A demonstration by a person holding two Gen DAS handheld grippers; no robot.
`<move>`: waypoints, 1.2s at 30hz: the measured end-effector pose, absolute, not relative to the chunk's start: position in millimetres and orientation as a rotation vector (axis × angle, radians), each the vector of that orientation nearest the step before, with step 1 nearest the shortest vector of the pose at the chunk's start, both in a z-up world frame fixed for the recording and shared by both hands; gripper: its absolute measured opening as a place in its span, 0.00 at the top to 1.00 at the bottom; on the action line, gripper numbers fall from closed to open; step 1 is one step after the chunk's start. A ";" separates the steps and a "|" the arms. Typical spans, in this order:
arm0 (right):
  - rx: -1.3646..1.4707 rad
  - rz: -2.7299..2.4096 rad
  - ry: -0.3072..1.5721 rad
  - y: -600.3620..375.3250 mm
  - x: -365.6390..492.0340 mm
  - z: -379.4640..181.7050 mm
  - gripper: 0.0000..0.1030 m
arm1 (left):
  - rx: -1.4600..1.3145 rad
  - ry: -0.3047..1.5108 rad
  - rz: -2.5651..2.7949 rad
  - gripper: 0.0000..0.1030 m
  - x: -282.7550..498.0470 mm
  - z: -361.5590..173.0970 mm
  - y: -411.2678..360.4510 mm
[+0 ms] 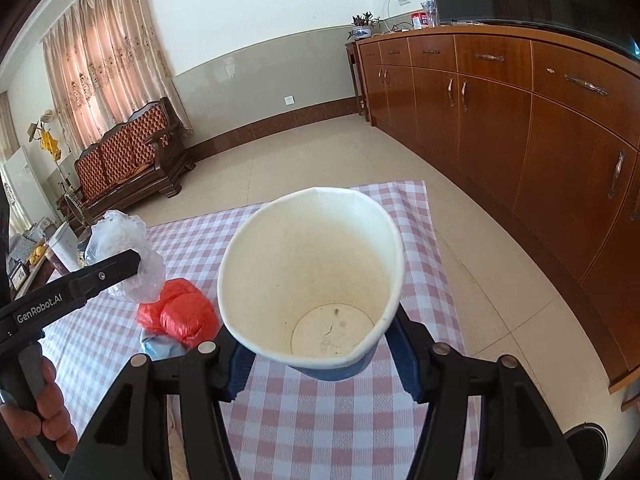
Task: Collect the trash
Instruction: 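Grasp the blue-and-white paper cup with the right tool while the left tool grasps the clear plastic bag, then carry the paper cup and clear bag over the black bin with both tools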
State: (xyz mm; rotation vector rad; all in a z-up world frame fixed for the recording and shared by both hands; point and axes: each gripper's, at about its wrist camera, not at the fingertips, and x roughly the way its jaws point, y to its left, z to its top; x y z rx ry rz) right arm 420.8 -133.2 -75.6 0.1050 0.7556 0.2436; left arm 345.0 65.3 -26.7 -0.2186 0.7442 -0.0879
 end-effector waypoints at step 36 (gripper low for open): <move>0.284 -0.082 0.785 -334.8 182.0 -66.8 0.41 | -0.082 0.824 -0.543 0.54 214.4 -44.4 -152.9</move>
